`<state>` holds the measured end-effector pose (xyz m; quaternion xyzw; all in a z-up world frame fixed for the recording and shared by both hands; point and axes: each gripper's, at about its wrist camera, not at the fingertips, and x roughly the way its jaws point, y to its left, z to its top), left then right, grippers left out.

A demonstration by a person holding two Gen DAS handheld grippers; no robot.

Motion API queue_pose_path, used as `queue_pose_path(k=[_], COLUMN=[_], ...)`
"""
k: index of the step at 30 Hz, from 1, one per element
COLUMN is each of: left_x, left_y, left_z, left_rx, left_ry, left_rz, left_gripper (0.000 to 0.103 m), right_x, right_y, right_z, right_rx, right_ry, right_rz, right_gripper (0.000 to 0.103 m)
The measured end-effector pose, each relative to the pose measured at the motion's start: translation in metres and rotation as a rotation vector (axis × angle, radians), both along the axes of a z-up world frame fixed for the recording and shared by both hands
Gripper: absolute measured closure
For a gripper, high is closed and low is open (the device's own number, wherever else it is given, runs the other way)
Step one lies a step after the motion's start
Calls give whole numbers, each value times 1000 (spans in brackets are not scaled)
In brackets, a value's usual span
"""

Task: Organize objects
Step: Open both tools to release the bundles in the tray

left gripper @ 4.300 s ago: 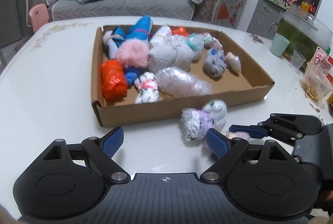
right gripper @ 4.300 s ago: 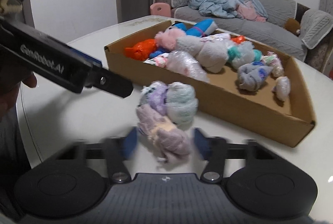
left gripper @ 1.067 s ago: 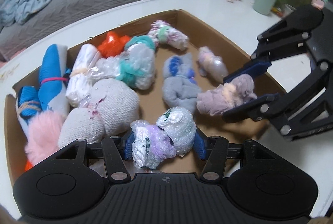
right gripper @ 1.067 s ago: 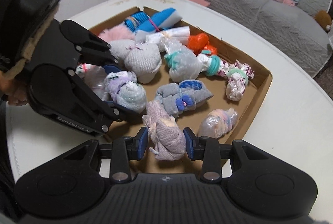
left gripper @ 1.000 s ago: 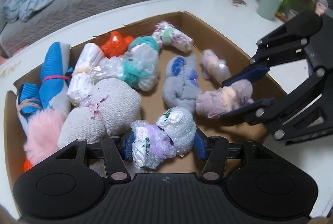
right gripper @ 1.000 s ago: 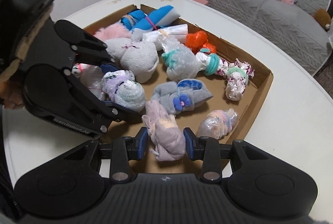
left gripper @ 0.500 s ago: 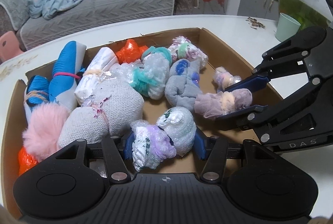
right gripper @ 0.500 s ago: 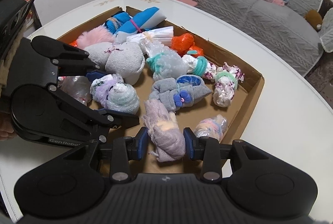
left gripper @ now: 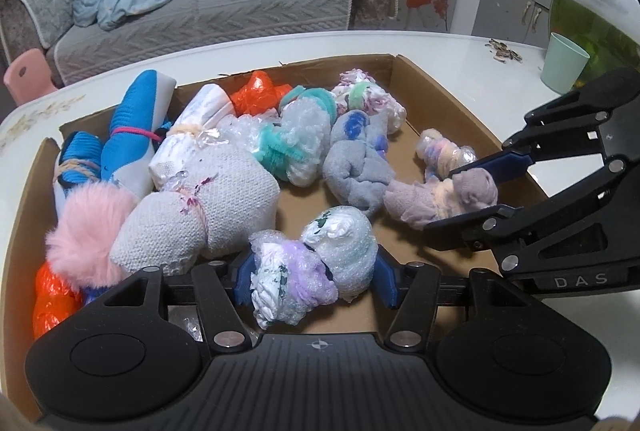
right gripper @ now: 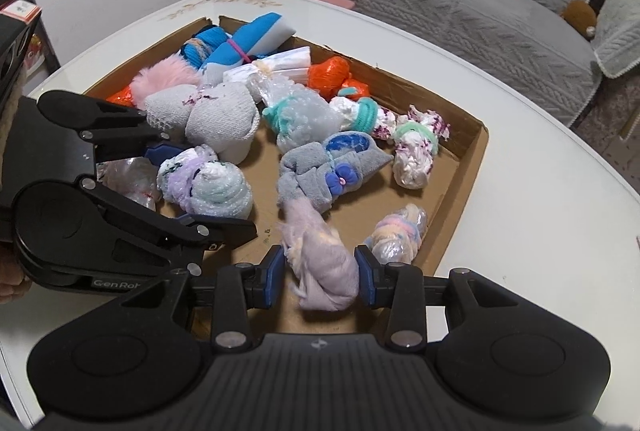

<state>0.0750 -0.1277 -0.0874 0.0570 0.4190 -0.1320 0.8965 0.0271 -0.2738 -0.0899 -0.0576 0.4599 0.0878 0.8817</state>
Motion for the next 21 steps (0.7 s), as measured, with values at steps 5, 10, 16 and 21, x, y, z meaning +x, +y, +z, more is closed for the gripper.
queue_pose_path(k=[5,10,16,21], left_x=[-3,-8,-15,-29], left_y=[2,4,9,22], left_z=[3,8,15,30], left_rx=[-3,-1,-19,-60], left_ry=[-2,-7,-9,-40], left_rz=[27,48,71,94], left_gripper=[29,23,19,13], right_x=[-5,-7,-12,-20], right_y=[-1,-2,0,3], right_z=[3,7,13,28], right_rx=[-2,5,15,29], right_ry=[-7,-11,-22,-57], right_rz=[-20,-33,-40,-46], right_gripper=[66,62,57,45])
